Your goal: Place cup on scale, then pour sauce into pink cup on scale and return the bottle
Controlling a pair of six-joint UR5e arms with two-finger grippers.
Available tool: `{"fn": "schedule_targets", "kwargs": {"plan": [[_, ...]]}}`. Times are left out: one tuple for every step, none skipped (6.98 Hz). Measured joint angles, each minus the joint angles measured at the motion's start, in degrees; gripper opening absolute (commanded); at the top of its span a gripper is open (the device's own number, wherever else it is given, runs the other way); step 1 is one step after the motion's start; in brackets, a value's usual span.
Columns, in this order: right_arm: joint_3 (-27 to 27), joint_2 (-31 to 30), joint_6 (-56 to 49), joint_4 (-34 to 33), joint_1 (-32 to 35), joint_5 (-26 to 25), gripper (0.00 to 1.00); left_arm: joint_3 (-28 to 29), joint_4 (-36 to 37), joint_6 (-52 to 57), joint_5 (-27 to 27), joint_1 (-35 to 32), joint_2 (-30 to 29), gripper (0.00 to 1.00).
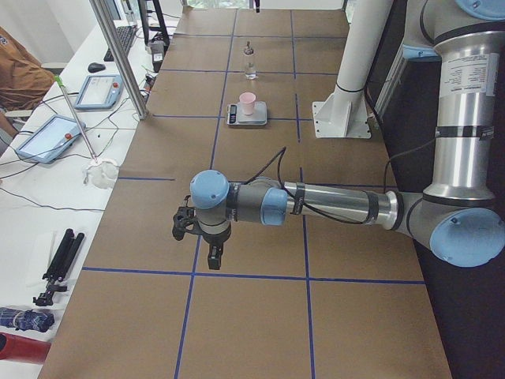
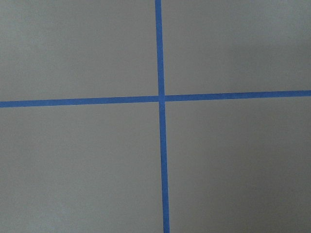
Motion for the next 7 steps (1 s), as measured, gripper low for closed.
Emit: {"fn": "schedule_targets", "kwargs": {"plan": [[0.35,-0.04,-0.04,0.15,0.0,0.14,1.0,0.02,0.02,0.03,0.07,0.0,0.0,1.0],[0.72,-0.11,-0.07,0.19,-0.01,0.18,1.0,0.21,0.02,0.05,0.09,0.0,-0.03,1.0],[1.15,-0.44,-0.07,0.2,-0.01,0.18,1.0,0.26,0.02,0.05,0.12,0.0,-0.07,1.0],[1.91,-1.07,-0.07,0.2,0.01,0.21,1.0,0.32,-0.01,0.05,0.1,0.0,-0.11,1.0],[2.31,-1.5,-0.1,0.18,0.03,0.07,1.0,0.51,-0.09,0.06,0.05,0.03,-0.13,1.0],[2.39,-1.73,-0.18,0.07,0.04,-0.39,1.0,0.5,-0.11,0.06,0.04,0.09,-0.29,1.0],[2.29,-1.81,-0.27,-0.13,0.04,-1.27,1.0,0.42,-0.1,0.07,0.07,0.16,-0.55,1.0]]}}
